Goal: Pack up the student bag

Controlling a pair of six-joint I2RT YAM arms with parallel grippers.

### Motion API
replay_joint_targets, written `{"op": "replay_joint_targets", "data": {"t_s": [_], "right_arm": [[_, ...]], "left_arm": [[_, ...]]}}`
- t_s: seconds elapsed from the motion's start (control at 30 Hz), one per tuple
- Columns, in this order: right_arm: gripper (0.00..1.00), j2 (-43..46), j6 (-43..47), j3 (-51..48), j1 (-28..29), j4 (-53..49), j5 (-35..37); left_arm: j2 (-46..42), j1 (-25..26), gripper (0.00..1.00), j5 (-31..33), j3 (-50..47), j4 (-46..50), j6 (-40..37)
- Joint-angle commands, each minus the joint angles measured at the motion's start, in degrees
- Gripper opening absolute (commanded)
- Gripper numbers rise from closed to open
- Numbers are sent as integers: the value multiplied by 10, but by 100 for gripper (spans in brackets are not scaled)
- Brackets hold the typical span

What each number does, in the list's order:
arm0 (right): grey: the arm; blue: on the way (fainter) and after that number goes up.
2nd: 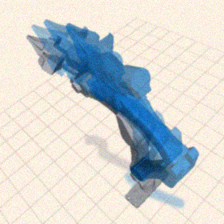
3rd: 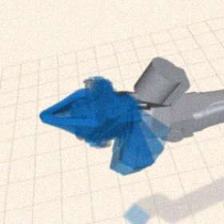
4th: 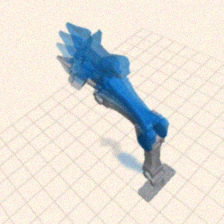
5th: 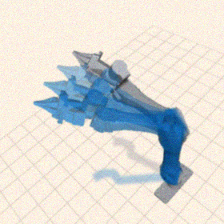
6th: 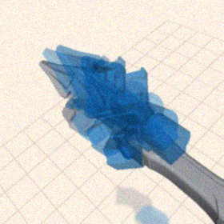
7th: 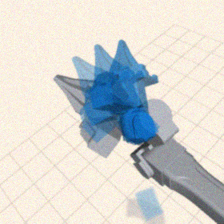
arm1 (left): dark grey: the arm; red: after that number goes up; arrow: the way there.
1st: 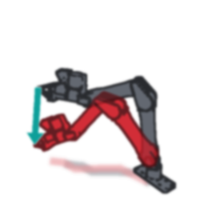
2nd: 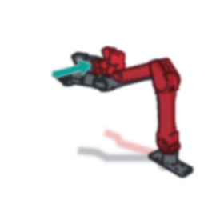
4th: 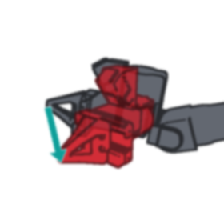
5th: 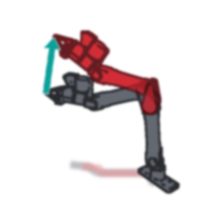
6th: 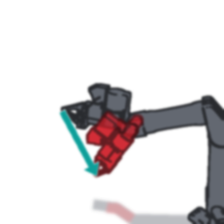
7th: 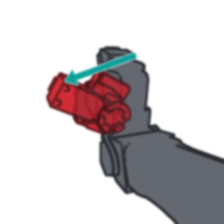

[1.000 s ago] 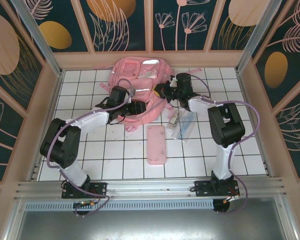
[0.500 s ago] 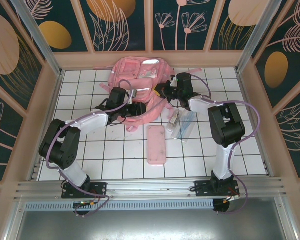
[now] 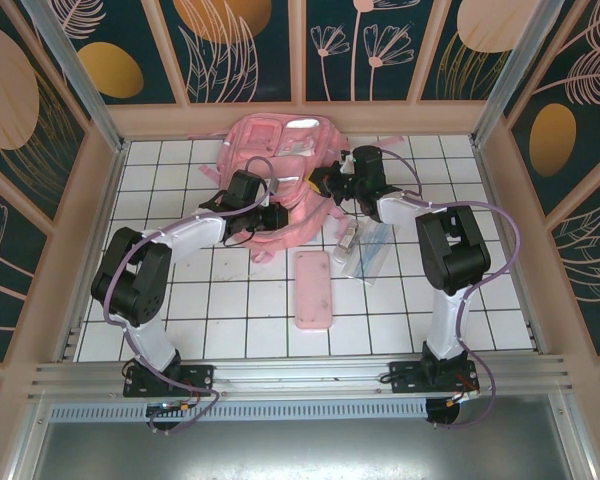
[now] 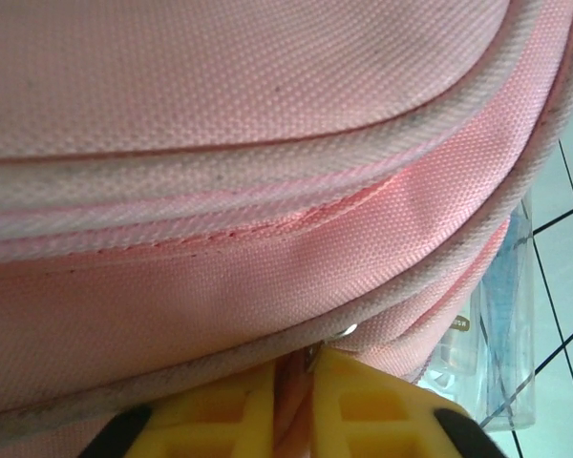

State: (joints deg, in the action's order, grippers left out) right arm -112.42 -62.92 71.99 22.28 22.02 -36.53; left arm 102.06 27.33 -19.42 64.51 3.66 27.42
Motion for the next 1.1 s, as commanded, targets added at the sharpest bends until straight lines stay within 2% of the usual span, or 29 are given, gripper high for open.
{"op": "replay_joint_targets", "data": {"t_s": [0.0, 0.07, 0.1, 0.13, 0.17, 0.2, 0.23, 0.27, 0.33, 0.5, 0.57, 0.63, 0.83, 0.97, 1.07], "right_arm": [[0, 45, 12, 22, 1, 56, -22], [0, 46, 16, 21, 0, 54, -24], [0, 46, 18, 21, 0, 52, -24], [0, 47, 19, 21, -1, 50, -23], [0, 48, 21, 19, -1, 50, -23], [0, 49, 22, 18, -1, 49, -23], [0, 50, 23, 18, -2, 47, -24], [0, 50, 25, 19, -2, 46, -24], [0, 50, 26, 20, -2, 44, -25], [0, 50, 32, 27, -2, 36, -28], [0, 49, 33, 29, -2, 33, -29], [0, 49, 38, 31, -2, 28, -30], [0, 49, 46, 31, -3, 19, -30], [0, 47, 46, 33, -2, 19, -32], [0, 47, 47, 34, -2, 18, -33]], "left_arm": [[5, -13, 10, 32, 11, -11, -6], [8, -16, 3, 22, 11, -15, -9], [8, -15, 4, 17, 11, -15, -12], [6, -15, 9, 13, 12, -13, -15], [2, -16, 19, 13, 10, -12, -19], [-3, -17, 33, 14, 7, -12, -22], [-8, -19, 42, 14, 3, -13, -24], [-12, -22, 45, 12, -2, -16, -25], [-20, -30, 43, 6, -11, -24, -23], [-33, -47, 26, -14, -25, -49, -17], [-34, -49, 23, -26, -24, -56, -17], [-35, -51, 23, -37, -22, -59, -18], [-35, -54, 34, -55, -25, -61, -26], [-33, -59, 34, -61, -33, -64, -26], [-34, -63, 26, -62, -37, -66, -27]]}}
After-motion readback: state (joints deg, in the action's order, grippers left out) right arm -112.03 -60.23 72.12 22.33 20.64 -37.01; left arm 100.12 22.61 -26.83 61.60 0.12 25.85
